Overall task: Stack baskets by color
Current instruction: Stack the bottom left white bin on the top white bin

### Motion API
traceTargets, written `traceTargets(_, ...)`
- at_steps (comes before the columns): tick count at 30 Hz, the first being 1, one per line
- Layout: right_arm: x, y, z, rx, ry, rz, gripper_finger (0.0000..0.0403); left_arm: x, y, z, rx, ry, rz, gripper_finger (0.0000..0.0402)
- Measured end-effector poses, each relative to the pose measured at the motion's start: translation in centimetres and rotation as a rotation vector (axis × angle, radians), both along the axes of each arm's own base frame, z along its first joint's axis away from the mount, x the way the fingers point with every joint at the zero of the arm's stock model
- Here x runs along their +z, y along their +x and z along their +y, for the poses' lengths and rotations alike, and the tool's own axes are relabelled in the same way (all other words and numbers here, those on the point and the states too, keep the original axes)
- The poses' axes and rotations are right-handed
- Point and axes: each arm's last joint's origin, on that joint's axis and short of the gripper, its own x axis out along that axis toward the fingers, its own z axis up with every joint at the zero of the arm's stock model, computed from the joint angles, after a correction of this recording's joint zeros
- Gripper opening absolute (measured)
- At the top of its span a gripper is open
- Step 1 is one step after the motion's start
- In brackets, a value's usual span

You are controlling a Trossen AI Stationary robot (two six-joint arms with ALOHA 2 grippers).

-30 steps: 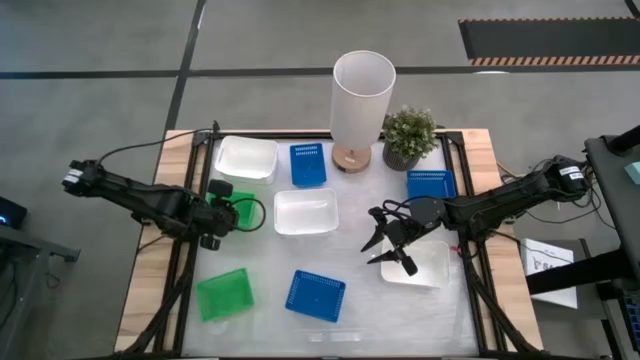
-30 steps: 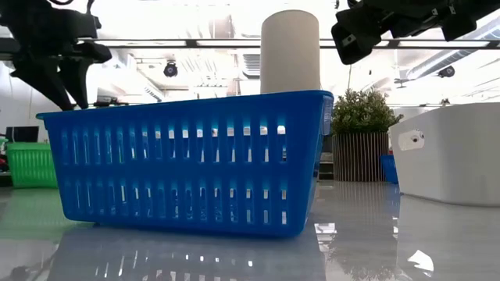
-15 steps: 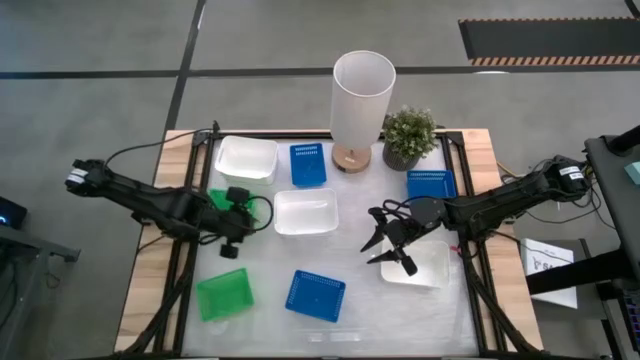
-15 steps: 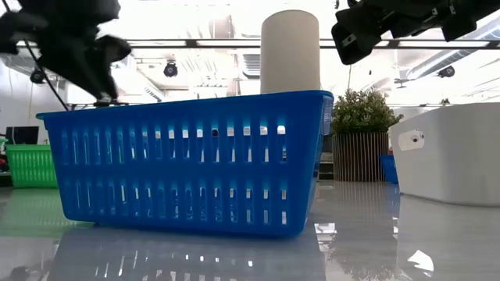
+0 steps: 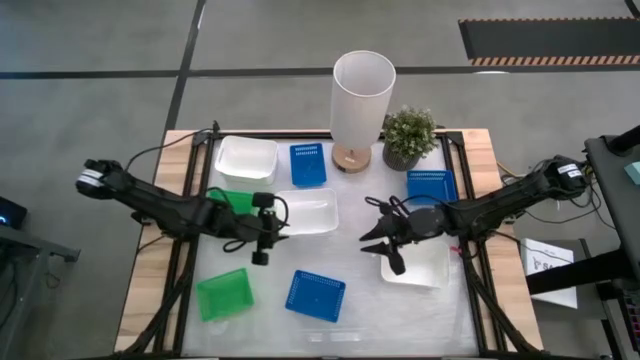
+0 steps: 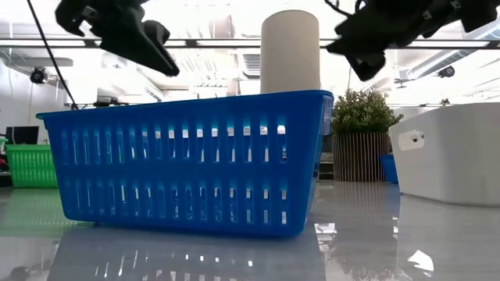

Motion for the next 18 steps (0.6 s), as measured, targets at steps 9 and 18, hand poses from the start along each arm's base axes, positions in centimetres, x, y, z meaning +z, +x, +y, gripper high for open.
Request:
traceTargets(9, 0.2, 0.0, 0.1, -0.054, -0.014, 0.161, 0.0122, -0.9, 1.7, -0.3, 0.044, -0.06, -0.004, 0.0134)
traceTargets(18, 0.6, 0.0, 0.2, -0.032, -0.05, 0.169, 0.0123, -2.7, 4.2, 0.0, 0.096, -0.055, -0.021, 0.0211)
